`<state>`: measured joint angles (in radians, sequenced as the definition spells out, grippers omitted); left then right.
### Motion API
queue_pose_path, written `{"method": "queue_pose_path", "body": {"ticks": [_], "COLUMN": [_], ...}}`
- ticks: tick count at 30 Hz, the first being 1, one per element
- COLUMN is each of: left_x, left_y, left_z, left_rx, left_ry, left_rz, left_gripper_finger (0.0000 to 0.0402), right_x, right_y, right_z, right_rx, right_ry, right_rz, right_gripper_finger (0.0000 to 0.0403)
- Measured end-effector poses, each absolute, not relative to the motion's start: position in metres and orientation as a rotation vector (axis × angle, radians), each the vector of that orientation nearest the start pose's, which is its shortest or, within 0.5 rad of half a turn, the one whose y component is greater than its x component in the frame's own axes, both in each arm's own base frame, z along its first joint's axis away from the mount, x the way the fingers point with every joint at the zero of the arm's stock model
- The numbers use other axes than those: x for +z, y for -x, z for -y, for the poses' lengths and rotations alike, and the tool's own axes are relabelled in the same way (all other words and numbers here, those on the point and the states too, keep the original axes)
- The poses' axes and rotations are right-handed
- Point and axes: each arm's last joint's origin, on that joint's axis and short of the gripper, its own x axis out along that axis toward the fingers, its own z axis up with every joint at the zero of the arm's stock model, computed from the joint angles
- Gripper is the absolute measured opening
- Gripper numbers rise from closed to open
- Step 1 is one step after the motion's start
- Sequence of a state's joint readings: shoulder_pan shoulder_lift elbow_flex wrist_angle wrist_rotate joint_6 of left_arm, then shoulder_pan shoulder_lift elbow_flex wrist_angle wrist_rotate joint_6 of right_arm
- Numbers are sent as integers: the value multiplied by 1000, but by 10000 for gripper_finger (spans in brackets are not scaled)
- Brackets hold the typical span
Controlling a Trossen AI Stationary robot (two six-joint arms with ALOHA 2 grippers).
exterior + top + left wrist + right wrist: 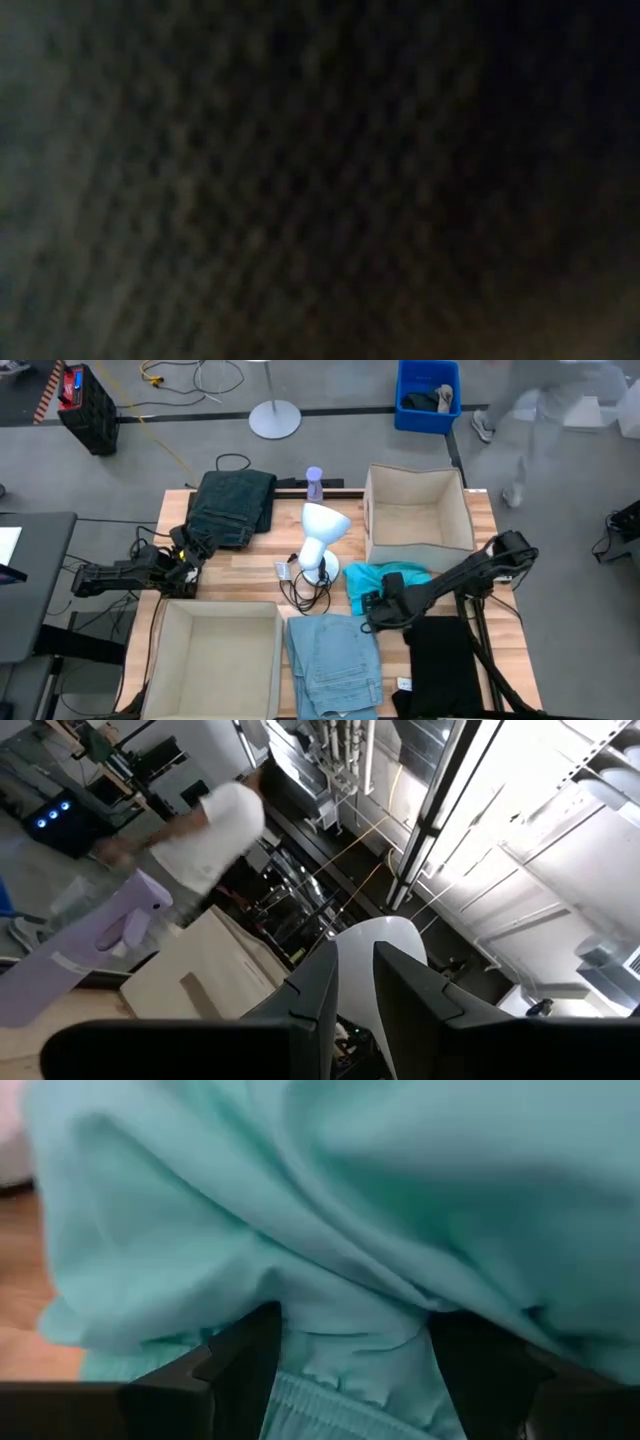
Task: Sort clothes
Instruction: Put the light blue shorts into the top laundry organizer
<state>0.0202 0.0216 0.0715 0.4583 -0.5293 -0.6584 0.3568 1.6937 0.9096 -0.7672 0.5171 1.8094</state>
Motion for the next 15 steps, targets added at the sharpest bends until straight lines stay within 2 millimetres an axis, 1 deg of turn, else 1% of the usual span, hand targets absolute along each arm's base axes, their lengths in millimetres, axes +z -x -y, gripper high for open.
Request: {"method": "queue_pose_path", "body": {"ticks": [3,7,11,15], "left_x": [227,227,227,226], "left_y": [-78,-79,-79,-79], "left_z": [-16,-16,-16,-16], "left_rx": [347,332,329,331], "left_ry": [757,763,767,767], "left_rz": [660,658,659,655], "left_gripper_finger": [65,65,65,65], "right_x": [128,117,116,116], "right_y": [-264,-268,-268,-267], "right_z": [-78,-76,-79,-82], "right_rx": [-1230,-1250,-1238,-1222], "right_ry": [-843,-839,-844,-854], "right_rz": [-798,-821,-831,-849], "right_gripper_finger": [276,276,274,255]}}
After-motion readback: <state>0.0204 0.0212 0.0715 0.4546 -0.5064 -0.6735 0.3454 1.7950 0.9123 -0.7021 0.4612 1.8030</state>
